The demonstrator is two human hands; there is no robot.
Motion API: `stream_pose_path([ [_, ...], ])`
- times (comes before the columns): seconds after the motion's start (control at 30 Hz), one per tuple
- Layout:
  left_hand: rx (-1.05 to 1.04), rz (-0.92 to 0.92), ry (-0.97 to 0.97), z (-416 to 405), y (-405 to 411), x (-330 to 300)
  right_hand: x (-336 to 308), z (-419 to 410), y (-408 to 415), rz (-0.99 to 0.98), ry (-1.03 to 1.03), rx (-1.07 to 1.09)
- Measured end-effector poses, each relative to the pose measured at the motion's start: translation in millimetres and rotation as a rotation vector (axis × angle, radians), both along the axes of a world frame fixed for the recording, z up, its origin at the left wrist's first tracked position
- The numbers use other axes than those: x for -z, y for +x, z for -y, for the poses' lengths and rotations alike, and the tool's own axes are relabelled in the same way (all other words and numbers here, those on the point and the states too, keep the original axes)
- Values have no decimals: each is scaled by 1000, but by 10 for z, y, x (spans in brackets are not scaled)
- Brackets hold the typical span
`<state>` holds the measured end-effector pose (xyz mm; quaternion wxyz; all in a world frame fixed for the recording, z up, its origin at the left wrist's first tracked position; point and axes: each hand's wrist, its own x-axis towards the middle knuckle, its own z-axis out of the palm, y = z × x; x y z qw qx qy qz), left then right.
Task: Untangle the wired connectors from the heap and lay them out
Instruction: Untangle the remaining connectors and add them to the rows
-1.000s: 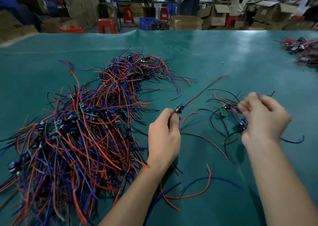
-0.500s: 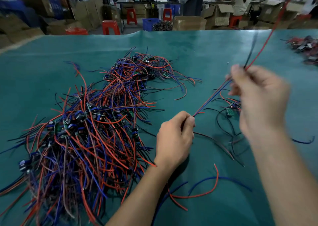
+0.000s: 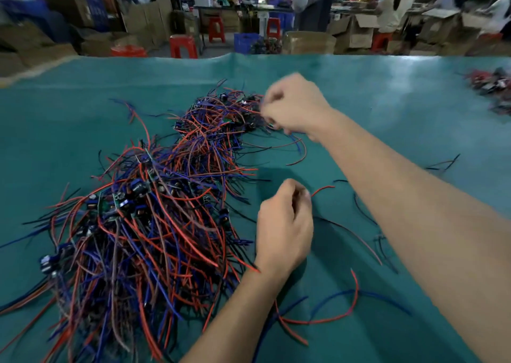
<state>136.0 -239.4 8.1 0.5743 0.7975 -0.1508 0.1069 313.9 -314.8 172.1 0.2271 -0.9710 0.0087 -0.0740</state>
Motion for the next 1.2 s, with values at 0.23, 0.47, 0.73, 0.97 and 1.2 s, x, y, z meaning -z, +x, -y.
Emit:
stream_pose_path([
  [0.23, 12, -13, -6, -11, -4, -14, 1105, 637, -488, -150, -32, 444],
  [0.47, 0, -24, -11, -24, -6, -17, 1159, 669, -438, -205, -23, 414],
  [0.73, -34, -60, -46, -10, 10, -11, 884, 932, -1186, -164, 591, 316],
  [0.97, -52, -56, -29, -4, 2, -31, 981, 668, -1658, -221, 525, 68],
  [1.2, -49, -56, -14, -13, 0, -41, 916, 863, -674, -13, -59, 175],
])
